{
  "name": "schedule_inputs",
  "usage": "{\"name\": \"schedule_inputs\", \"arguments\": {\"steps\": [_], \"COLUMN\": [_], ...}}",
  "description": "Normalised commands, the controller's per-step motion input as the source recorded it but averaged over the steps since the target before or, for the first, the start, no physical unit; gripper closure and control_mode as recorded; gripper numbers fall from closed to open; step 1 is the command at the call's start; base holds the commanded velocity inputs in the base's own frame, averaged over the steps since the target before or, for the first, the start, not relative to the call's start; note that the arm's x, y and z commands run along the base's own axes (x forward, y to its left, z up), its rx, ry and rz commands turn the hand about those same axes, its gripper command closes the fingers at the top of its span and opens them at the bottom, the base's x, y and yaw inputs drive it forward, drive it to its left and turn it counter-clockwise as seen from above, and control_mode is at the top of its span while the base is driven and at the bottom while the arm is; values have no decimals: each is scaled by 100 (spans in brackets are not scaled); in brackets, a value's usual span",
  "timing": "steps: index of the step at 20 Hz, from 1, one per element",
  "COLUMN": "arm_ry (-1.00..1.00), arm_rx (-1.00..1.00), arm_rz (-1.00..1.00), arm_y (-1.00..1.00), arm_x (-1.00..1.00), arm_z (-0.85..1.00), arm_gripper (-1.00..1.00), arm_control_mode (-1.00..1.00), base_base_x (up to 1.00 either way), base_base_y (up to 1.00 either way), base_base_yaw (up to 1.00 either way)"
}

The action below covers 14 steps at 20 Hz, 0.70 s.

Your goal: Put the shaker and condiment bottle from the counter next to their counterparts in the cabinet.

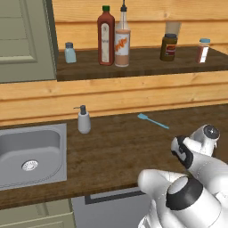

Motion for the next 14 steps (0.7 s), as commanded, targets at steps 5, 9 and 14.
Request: {"name": "schedule_inputs", "arguments": {"steps": [5,9,14], "arm_ry": [0,0,0], "arm_rx": [0,0,-1], "arm_rz": [18,19,17], "arm_y": [30,37,44], "arm_x": [0,0,0], "arm_z": [52,47,40], "arm_gripper": [100,100,100], "arm_control_mode": [-100,-100,-100], "base_base_x": [0,0,0], "base_base_y": [0,0,0], "base_base_yaw": [0,0,0]}}
